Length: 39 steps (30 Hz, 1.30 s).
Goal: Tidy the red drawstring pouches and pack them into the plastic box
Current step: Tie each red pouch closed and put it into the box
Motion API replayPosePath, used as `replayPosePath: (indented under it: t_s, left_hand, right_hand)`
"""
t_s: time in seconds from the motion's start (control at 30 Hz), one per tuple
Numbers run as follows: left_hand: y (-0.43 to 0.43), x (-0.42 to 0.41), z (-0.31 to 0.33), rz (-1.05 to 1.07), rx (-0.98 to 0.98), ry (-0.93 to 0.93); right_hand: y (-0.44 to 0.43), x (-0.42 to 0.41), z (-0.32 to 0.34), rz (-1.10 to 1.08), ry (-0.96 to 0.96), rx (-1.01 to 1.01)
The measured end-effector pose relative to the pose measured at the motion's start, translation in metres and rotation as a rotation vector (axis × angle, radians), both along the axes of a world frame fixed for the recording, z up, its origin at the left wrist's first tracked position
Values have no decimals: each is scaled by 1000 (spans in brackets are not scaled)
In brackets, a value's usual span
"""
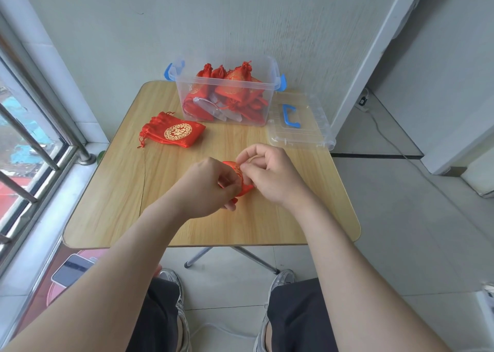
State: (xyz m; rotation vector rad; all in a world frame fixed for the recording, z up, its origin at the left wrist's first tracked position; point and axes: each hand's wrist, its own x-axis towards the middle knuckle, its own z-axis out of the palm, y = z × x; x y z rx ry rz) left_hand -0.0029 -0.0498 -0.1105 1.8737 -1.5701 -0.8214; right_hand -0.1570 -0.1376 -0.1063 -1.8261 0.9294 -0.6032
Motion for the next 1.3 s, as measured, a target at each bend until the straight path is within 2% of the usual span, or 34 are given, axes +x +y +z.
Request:
replayPosePath:
  t_s: [0.17,0.27,0.33,0.37,0.47,0.6,0.87,0.97,1.17,1.3]
  left_hand:
    - [2,-3,4,-42,5,-6]
    - [1,-1,3,27,12,52]
    - [0,1,1,113,51,160]
    - [-1,3,1,158,71,223]
    - [-1,7,1,255,89,352]
    - [-1,10,1,274,104,405]
    - [0,13,0,307,144,405]
    - [0,15,0,321,121,430]
    - [-2,11,-3,405,53,415]
    - [-3,7,0,482,4,438]
  right_hand:
    - [-3,-1,-4,-56,18,56]
    - [-5,1,-3,-126,-101,233]
    - [-6,1,-3,-180,-178,281]
    - [-6,0,-4,-195,-165,228]
    - [-5,-2,-9,-125,26,-110]
    - [4,1,-14,14,111,-272]
    - [7,6,-12,73,174,-350]
    - [9,13,-17,30,205,-447]
    - [14,23,-23,-32,254,-514]
    - [16,25,-22,-94,279,-466]
